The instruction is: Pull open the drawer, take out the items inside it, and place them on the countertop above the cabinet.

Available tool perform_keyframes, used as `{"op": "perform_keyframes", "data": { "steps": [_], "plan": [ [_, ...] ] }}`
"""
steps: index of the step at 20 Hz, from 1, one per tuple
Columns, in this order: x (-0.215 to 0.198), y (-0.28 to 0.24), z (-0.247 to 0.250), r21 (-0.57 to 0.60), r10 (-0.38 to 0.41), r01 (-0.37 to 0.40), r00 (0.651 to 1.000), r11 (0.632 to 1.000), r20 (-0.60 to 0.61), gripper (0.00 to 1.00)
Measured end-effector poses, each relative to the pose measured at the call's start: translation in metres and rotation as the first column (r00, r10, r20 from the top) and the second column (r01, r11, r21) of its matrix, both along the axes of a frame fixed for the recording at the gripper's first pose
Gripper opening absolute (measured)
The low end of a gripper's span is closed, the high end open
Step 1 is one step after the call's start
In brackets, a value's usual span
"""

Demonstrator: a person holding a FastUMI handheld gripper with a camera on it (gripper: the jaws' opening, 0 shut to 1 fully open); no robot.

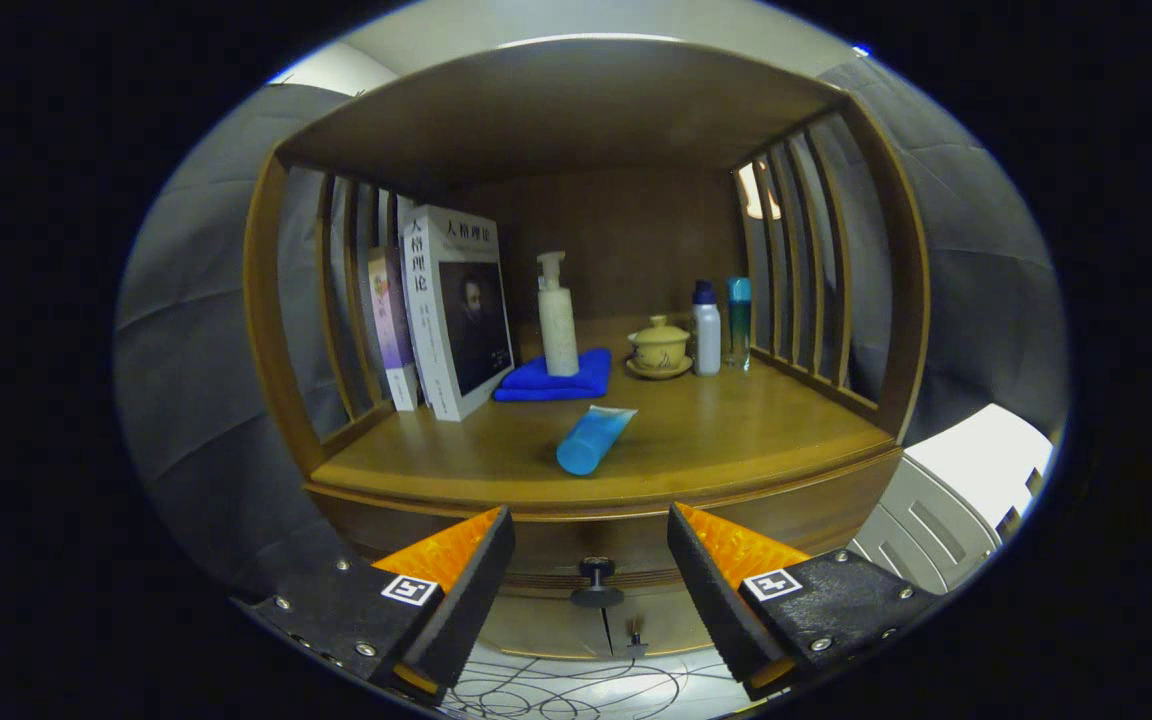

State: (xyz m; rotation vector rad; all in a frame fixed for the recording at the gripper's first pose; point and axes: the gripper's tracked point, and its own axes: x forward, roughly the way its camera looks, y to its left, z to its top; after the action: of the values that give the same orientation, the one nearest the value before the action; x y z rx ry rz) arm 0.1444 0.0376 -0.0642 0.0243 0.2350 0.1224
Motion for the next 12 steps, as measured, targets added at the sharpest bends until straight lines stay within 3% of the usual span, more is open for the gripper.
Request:
{"op": "perform_keyframes", "data": {
  "steps": [12],
  "plan": [
    [-0.088, -0.021, 0.104, -0.011, -0.008, 0.009, 0.991, 1.000, 0.132, 0.95]
  ]
}}
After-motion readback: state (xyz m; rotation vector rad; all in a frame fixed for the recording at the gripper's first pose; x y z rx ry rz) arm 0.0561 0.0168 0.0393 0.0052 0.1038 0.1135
